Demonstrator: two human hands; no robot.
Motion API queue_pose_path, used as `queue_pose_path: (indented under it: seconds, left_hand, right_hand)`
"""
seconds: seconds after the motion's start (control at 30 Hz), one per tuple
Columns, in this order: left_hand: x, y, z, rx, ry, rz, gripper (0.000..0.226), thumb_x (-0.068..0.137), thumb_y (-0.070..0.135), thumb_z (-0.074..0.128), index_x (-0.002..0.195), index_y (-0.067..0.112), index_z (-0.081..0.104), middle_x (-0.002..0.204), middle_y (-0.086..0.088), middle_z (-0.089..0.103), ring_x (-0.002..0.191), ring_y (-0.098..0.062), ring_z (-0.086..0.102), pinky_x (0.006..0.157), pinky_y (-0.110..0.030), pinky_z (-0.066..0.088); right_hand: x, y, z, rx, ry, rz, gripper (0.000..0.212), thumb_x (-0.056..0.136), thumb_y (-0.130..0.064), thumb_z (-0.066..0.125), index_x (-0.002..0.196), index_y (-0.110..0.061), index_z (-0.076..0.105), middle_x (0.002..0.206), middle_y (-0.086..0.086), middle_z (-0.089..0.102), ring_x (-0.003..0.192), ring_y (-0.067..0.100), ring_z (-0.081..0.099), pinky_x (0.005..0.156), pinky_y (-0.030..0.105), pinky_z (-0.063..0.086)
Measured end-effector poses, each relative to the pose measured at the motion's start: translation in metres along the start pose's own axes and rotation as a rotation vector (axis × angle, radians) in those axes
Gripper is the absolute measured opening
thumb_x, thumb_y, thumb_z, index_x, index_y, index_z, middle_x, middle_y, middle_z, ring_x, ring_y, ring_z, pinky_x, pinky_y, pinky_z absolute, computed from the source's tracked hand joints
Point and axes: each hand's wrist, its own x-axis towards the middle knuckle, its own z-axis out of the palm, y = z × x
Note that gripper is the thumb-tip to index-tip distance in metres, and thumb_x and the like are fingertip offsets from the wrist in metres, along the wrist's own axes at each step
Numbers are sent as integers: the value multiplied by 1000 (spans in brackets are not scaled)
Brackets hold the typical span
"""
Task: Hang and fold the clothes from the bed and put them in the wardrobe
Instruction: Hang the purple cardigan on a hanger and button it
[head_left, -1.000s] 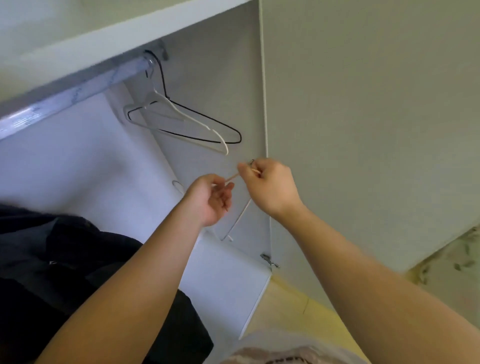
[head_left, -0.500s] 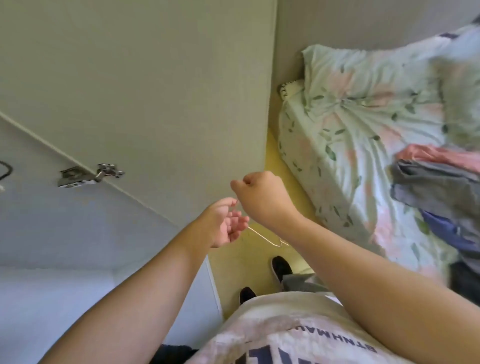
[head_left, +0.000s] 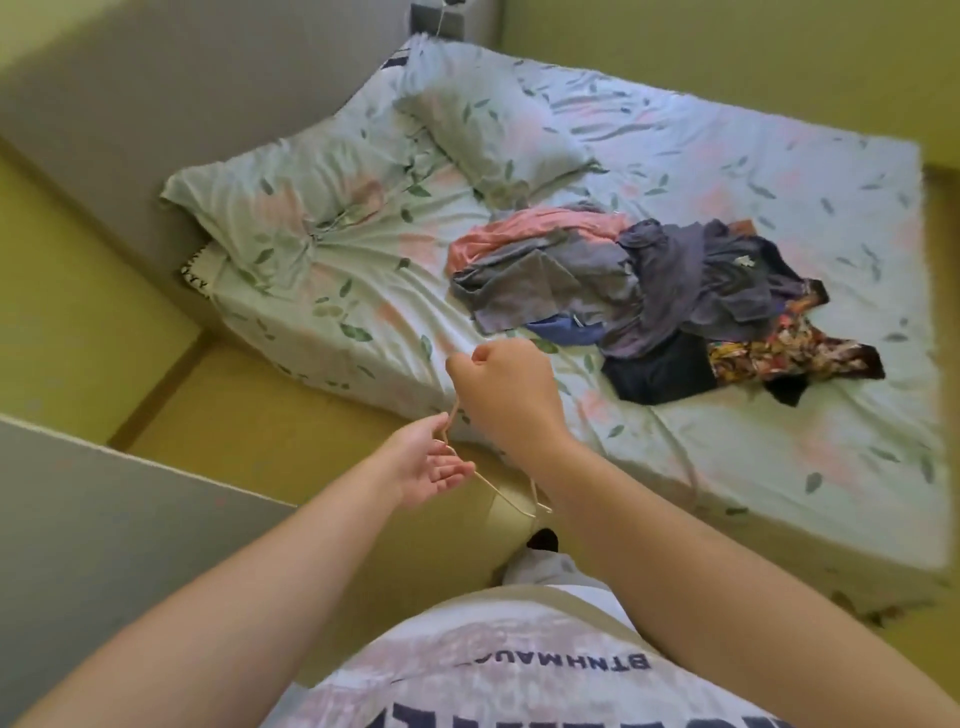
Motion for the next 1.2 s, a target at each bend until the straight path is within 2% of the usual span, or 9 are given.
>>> queue_pose_path:
  seconds: [0.27,0.43,0.53,0.67,0.77,0.87,1.0,1.1,1.2]
  left_hand:
    - [47,80,91,107,36,28,48,101,38,59,130,1,48,125,-22,60,100,-31,70,79,-37,57]
    - [75,111,160,70,-2,93,33,98,23,61,122,3,51,115,-19,66,94,-27,71,82,-35,58]
    - [94,128,204,92,-59,76,23,98,15,61,115,2,54,103,-17,68,90,-27,72,78,-34,59]
    - [124,151,267,153,-110,21,14,99,15,61,105,2,60,93,-10,69,83,-20,72,68,-30,58]
    - [145,162,321,203,-150,-13,11,99,9,58,107,2,61,83,-9,71,77,-16,71,54,-25,58]
    - [163,165,374,227,-167,-3,23,97,-2,57,118,8,59,100,-13,67,81,-19,71,50,-23,56]
    - [175,155,429,421,-217,58,35,95,-10,57,124,9,55,107,-20,62,84,-26,74,59,-27,60]
    - [182,142,449,586,-378,23,38,94,-14,54,127,6,53,110,-26,64,77,-29,77,86,-43,62]
    - [194,142,457,844,-536,59,46,89,-9,61,131,10,59,106,-15,75,89,-20,77,97,-42,57]
  right_hand:
    - [75,49,-86,207,177,57,49,83,-17,60,45,-15,28,38,-2,27,44,15,28,47,33,22]
    - [82,94,-123,347,260,235,44,89,-20,60,57,2,39,48,1,28,51,15,30,52,39,30]
    - [80,125,-145,358,243,389,43,95,-27,57,66,4,50,61,19,51,59,20,43,56,37,34]
    - [79,160,-176,316,235,588,43,97,-31,55,59,-13,42,58,6,38,55,18,36,55,34,27]
    - [83,189,-195,262,192,721,37,96,-27,49,69,-3,57,67,9,47,62,22,43,59,35,33]
    - [95,217,-209,202,127,834,33,97,-23,47,86,1,67,78,8,56,71,23,50,65,34,42]
    - [126,249,-208,100,84,957,29,95,-21,48,68,-17,39,70,2,41,60,20,38,49,31,26]
    - [159,271,-201,150,114,1049,10,94,-22,51,98,-14,55,88,4,56,75,24,53,53,31,35]
    - [192,292,-195,394,284,1089,19,95,-25,53,114,-23,56,101,0,63,83,19,63,64,33,48]
